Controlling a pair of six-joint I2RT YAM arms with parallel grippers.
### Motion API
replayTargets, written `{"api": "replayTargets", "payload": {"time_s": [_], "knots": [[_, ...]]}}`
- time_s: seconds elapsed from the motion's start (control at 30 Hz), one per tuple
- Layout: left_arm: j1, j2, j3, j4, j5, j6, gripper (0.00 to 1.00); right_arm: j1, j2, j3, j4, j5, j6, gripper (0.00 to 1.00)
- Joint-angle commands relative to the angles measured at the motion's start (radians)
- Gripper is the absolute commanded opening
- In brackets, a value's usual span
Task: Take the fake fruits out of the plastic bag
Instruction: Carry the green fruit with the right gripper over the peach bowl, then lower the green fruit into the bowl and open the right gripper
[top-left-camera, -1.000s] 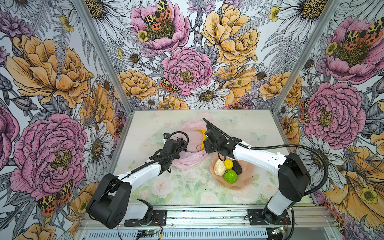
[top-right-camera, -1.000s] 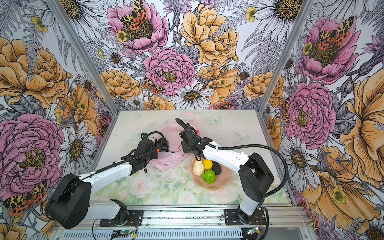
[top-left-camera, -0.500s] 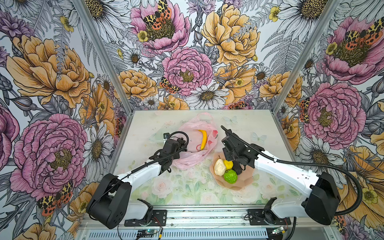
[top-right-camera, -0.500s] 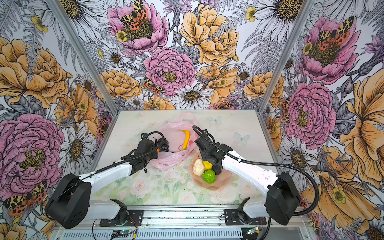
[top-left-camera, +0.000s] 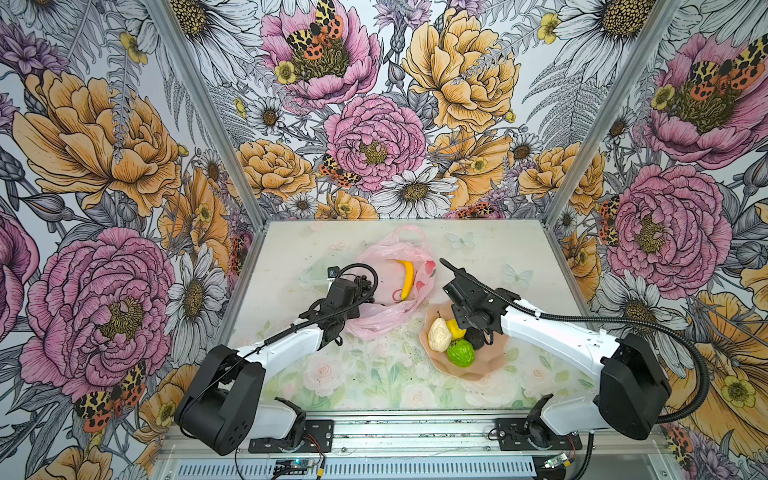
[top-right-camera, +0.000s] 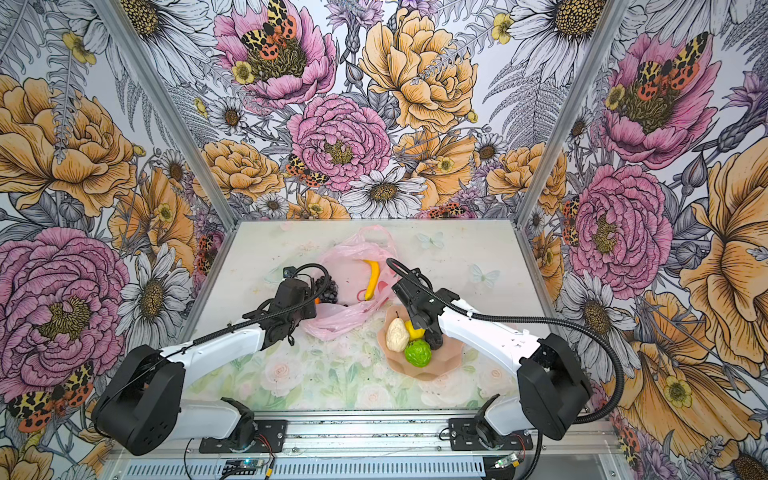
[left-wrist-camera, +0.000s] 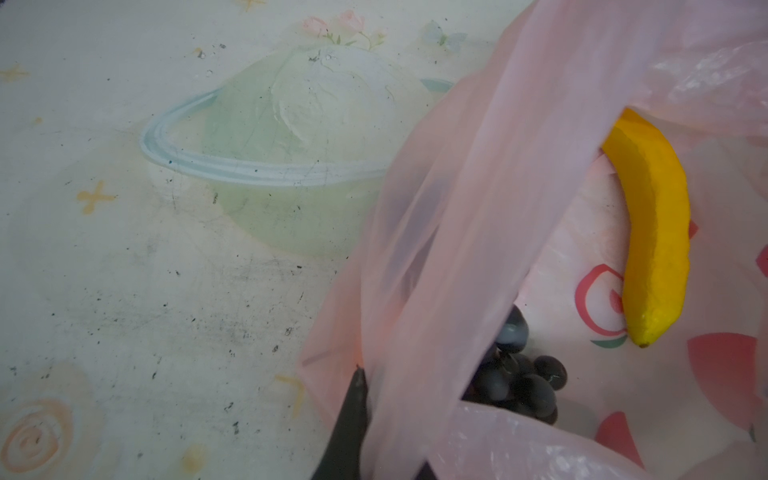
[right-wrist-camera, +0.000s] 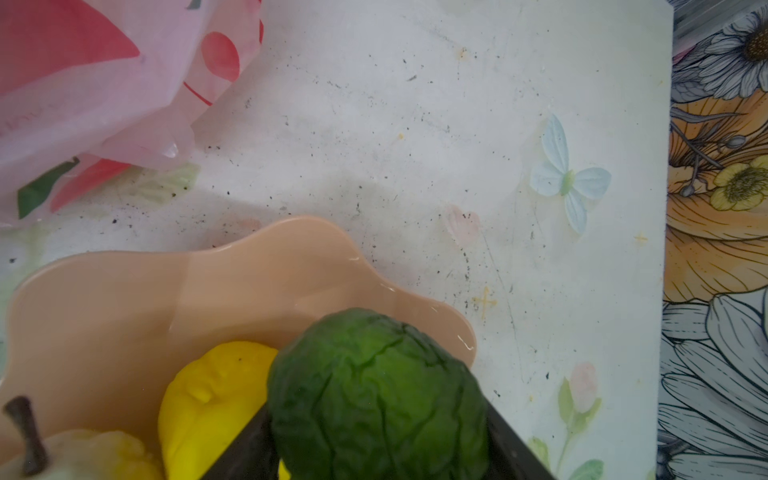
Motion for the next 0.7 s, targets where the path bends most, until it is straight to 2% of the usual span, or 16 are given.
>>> {"api": "replayTargets", "payload": {"time_s": [0.0, 0.67], "knots": [[0.007, 0.004, 0.006, 0.000, -0.003, 0.009, 0.10, -0.007, 0.019, 0.020, -0.002, 0.025, 0.009, 0.66], [0.007, -0.003, 0.005, 0.000, -0.007, 0.010, 0.10, -0.047, 0.080, 0.009, 0.003, -0.016, 0.016, 0.72]]}}
